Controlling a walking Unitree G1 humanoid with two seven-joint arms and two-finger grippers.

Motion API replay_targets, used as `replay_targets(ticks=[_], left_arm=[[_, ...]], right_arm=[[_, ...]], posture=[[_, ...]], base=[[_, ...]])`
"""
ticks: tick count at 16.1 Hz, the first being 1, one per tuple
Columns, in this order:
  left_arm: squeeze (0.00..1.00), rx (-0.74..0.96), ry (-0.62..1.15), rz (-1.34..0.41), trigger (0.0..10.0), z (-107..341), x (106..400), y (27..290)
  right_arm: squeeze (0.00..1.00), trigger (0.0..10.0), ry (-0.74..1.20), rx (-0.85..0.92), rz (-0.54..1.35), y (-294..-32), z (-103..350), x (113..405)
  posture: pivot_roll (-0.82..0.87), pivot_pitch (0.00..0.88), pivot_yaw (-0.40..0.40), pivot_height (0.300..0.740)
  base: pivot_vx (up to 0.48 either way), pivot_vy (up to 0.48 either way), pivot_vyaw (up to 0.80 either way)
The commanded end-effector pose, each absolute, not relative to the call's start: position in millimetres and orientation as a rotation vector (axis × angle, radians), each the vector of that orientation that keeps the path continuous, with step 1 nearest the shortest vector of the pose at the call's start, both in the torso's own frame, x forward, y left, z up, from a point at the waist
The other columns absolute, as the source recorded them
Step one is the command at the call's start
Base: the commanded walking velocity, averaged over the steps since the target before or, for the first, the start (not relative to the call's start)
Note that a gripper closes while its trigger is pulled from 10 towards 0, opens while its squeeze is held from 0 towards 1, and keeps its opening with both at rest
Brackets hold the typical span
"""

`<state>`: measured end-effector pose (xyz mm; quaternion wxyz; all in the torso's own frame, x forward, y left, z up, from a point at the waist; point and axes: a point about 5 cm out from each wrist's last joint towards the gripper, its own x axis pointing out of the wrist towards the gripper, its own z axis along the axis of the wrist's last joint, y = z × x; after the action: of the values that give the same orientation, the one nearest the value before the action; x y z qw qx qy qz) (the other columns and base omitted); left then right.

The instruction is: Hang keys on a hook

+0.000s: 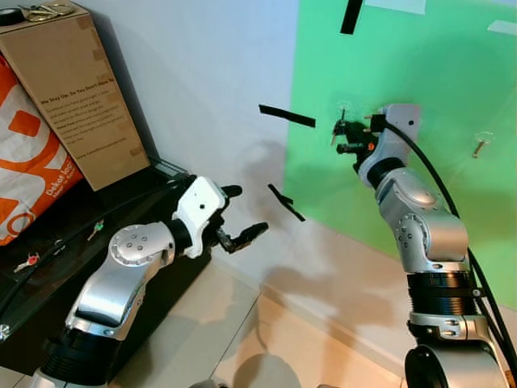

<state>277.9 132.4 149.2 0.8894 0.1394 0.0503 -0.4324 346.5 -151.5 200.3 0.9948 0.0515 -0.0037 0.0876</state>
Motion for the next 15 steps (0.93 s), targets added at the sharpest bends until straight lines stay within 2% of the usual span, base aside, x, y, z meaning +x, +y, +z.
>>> replay_targets(ticks=[1,6,15], left_arm=[[0.0,0.297,0.1,-0.918,10.0,152.0,276.3,131.0],[0.0,0.299,0.097,-0.92,10.0,151.7,275.3,129.8],[0.0,0.299,0.097,-0.92,10.0,151.7,275.3,129.8]], right_arm=[[0.0,10.0,-0.04,0.113,0.186,-151.4,207.2,345.8],[0.0,10.0,0.086,0.052,0.145,-154.5,183.4,346.1],[0.0,10.0,0.086,0.052,0.145,-154.5,183.4,346.1]], posture=[[-0.09,0.0,0.057,0.74],[-0.08,0.0,0.051,0.74],[-0.08,0.0,0.051,0.74]], base=[[0.0,0.0,0.0],[0.0,0.0,0.0],[0.0,0.0,0.0]])
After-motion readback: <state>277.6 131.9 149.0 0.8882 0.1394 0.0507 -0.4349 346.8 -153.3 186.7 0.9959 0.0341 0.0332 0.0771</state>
